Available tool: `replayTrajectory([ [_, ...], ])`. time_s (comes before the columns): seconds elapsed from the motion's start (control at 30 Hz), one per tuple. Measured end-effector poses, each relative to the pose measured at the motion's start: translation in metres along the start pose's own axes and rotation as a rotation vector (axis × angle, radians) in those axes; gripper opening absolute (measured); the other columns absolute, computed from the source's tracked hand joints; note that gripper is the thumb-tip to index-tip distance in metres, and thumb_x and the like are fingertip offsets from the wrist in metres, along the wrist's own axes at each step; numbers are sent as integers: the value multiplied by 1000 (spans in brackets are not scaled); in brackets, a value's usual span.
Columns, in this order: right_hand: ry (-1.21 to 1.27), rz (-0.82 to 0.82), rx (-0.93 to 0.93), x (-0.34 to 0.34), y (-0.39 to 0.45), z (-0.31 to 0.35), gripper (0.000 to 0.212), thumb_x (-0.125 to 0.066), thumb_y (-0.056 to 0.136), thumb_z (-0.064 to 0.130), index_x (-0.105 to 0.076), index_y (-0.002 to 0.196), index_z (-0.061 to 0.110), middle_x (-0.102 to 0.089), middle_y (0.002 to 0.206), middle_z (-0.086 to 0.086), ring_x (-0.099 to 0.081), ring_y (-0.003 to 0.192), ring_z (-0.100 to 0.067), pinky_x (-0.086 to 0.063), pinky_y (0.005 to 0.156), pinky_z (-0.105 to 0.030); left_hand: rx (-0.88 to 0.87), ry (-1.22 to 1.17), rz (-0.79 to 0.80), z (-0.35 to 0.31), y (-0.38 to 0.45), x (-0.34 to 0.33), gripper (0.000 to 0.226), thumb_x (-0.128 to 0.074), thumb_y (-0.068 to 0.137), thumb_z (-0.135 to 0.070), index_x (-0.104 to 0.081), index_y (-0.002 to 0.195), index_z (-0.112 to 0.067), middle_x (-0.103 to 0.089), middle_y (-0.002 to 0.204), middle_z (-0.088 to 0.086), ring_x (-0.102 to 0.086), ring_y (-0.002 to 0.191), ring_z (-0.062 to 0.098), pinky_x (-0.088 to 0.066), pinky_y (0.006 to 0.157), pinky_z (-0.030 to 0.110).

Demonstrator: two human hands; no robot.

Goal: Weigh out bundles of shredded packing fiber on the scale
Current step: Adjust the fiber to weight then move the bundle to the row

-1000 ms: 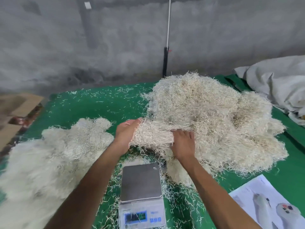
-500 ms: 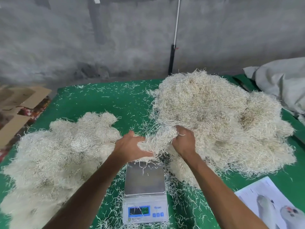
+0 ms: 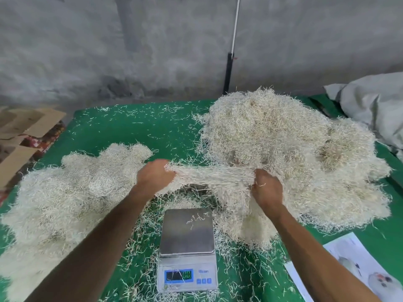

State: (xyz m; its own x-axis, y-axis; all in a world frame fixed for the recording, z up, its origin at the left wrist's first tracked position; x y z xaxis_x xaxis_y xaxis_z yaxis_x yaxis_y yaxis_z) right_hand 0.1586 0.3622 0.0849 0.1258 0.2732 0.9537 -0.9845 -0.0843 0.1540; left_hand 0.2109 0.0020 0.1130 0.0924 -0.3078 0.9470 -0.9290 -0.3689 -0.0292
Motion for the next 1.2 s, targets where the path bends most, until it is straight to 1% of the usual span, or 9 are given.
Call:
replayTrajectory([
  [0.17, -7, 49, -66, -12, 5, -14, 17, -67, 90, 10, -61, 106, 6, -70, 100, -15, -66, 86, -33, -43, 70, -33, 212, -202, -71, 43, -2, -9, 64, -68, 92, -40, -45, 146, -14, -54, 144, 10, -63, 89, 14, -53, 75, 29],
  [0.33, 130, 28, -263, -21, -3, -69, 20, -72, 91, 12, -63, 108, 8, -67, 91, -9, -62, 77, -29, -54, 70, -35, 204, 76, -230, 95, -11, 19, 44, -76, 82, -29, -55, 117, -15, -57, 102, 0, -59, 86, 17, -58, 65, 34],
  [0.4, 134, 40, -178, -31, -3, -65, 34, -78, 86, 17, -66, 116, 6, -71, 110, -15, -65, 92, -31, -56, 88, -42, 162, 9, -206, 98, -13, 17, 41, -74, 82, -24, -50, 116, -20, -54, 99, -4, -56, 74, 12, -53, 55, 29],
  [0.6, 128, 49, 353, -41, -18, 58, 93, -81, 77, 27, -36, 156, 13, -40, 159, -11, -37, 147, -32, -13, 127, -43, 222, -444, -28, 38, -18, -16, 39, -46, 105, -12, -41, 141, 0, -46, 80, -5, -44, 61, 5, -39, 37, 13],
  [0.7, 185, 107, 456, -47, -30, 115, 119, -82, 79, 39, 0, 165, 26, -8, 169, 5, -8, 159, -23, 8, 125, -42, 125, -433, 145, 5, -37, -30, 36, -35, 106, -1, -40, 137, 16, -34, 90, -19, -61, 93, -3, -44, 65, 3],
  [0.8, 303, 142, 415, -52, -34, 150, 117, -81, 82, 34, 5, 161, 32, -14, 168, 4, -12, 156, -19, 12, 124, -41, 238, -645, 160, -1, -58, -31, 81, -61, 86, 18, -22, 153, -4, -63, 100, 2, -65, 90, 21, -56, 69, 19],
  [0.93, 151, 147, 278, -61, -22, 129, 53, -72, 88, 6, -55, 138, 14, -67, 103, -1, -64, 94, -14, -25, 126, -45, 374, -663, 163, 13, -83, -9, 108, -58, 90, 14, 13, 158, -31, -56, 118, 29, -55, 71, 20, -51, 48, 19],
  [1.07, 20, 144, 309, -54, -9, 108, 45, -50, 85, -14, -61, 122, 10, -39, 63, 5, -40, 54, -4, -56, 95, -42, 299, -551, 156, 11, -84, 10, 87, -41, 94, 21, 4, 159, -16, -16, 164, 17, -33, 142, 38, -38, 104, 30],
  [1.2, -77, 151, 308, -49, 6, 104, 41, -57, 89, -10, -57, 123, 14, -43, 70, 8, -48, 63, -12, -52, 101, -44, 118, -528, 35, -19, -67, 14, 42, -39, 102, 4, -41, 144, 0, -46, 129, 12, -49, 74, 10, -46, 47, 10],
])
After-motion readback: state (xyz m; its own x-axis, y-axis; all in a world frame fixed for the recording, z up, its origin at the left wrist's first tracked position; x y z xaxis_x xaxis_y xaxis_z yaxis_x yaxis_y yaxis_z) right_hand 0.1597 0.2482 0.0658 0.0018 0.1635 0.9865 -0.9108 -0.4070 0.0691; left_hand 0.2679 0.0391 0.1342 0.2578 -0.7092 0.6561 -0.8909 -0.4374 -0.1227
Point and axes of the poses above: each hand's wrist, its own y-axis towards the middle knuckle, its own x-axis out of the back of the hand, z = x × y, the point moved 9 cm from there along y, towards the middle knuckle
